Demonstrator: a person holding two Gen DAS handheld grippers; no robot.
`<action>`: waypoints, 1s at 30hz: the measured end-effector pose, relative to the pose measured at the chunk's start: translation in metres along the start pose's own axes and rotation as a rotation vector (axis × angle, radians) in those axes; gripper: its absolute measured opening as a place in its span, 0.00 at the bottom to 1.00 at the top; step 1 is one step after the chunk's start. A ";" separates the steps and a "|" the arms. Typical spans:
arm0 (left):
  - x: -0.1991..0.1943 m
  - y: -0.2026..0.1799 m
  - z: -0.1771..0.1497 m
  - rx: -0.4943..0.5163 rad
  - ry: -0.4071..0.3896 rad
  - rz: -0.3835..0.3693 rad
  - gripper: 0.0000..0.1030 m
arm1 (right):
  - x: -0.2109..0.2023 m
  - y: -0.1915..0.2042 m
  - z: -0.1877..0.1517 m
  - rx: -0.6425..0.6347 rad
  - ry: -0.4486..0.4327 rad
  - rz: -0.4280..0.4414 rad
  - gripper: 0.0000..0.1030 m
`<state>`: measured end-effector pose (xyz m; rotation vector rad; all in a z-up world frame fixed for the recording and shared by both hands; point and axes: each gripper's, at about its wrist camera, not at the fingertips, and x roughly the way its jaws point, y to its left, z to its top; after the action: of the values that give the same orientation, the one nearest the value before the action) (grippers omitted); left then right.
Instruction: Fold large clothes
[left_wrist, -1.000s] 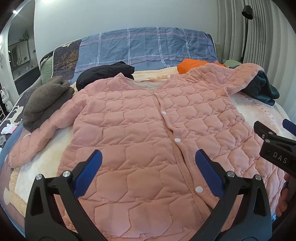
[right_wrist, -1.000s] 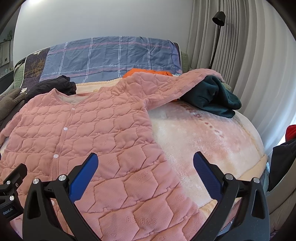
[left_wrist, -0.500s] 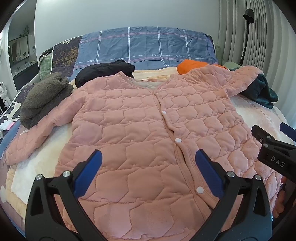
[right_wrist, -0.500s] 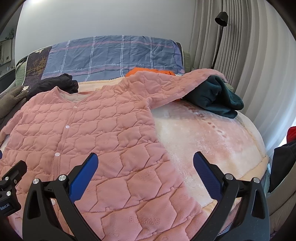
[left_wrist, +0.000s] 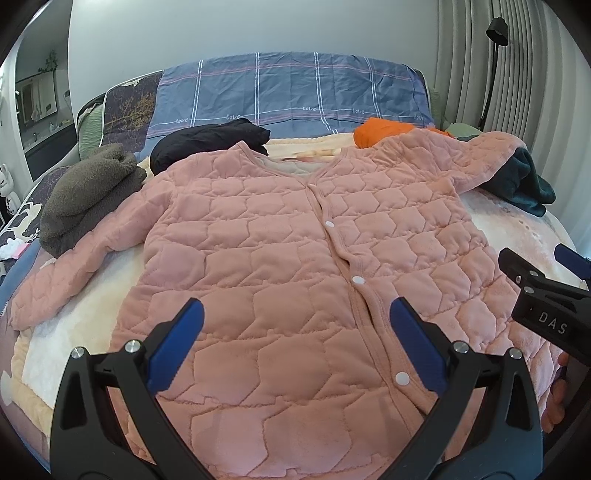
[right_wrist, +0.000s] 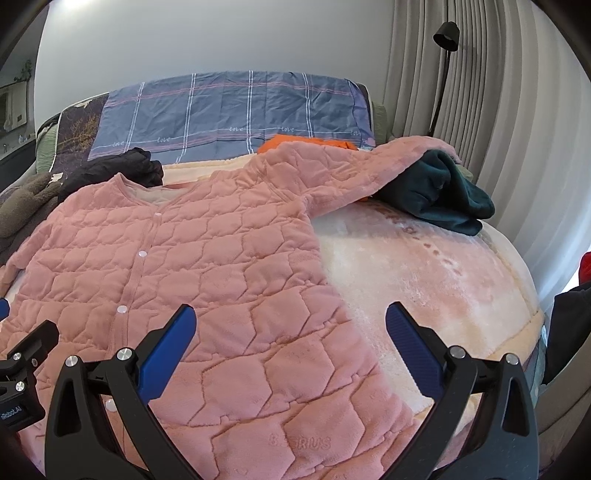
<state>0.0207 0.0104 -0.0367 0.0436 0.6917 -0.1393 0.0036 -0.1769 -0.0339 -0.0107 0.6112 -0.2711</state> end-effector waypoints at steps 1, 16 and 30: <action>0.000 0.001 0.000 -0.002 0.001 -0.001 0.98 | 0.000 0.001 0.000 0.000 -0.006 0.005 0.99; 0.007 0.022 0.000 -0.045 0.009 0.004 0.98 | 0.004 0.024 0.006 -0.039 0.003 0.059 0.99; 0.014 0.089 -0.002 -0.174 -0.007 0.003 0.98 | 0.028 0.053 0.020 -0.083 0.072 0.194 0.99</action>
<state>0.0428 0.0976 -0.0479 -0.1222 0.6945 -0.0760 0.0502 -0.1340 -0.0386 -0.0218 0.6898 -0.0578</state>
